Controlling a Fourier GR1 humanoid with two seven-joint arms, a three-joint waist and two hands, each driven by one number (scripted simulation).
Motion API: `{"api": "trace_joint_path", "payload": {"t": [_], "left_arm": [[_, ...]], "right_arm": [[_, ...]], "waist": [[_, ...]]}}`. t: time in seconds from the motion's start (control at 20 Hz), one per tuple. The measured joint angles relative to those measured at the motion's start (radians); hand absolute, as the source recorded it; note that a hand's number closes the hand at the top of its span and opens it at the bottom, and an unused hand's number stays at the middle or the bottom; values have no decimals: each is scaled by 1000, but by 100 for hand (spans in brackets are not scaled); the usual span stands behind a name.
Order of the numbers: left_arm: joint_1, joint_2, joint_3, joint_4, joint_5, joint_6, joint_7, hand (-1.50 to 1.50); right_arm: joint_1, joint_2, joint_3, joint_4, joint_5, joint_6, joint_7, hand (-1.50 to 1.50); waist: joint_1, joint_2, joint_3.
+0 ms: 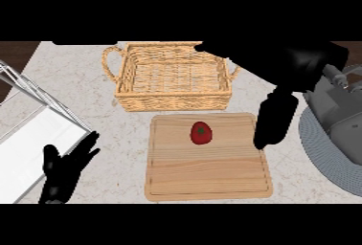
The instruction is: Pick the tomato from the cutting board and place it in the basket
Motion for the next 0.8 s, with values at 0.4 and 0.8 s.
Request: {"api": "trace_joint_path", "payload": {"t": [0.4,0.8], "left_arm": [[-2,-12,17,5,-23,-18,4,0],[4,-17,34,-11,-40,-36,31,0]], "right_arm": [[120,89,21,-14,146,-31,-32,-150],[227,182,83,57,359,-100,-137,-150]], "waist": [[9,4,2],[15,6,1]]}}
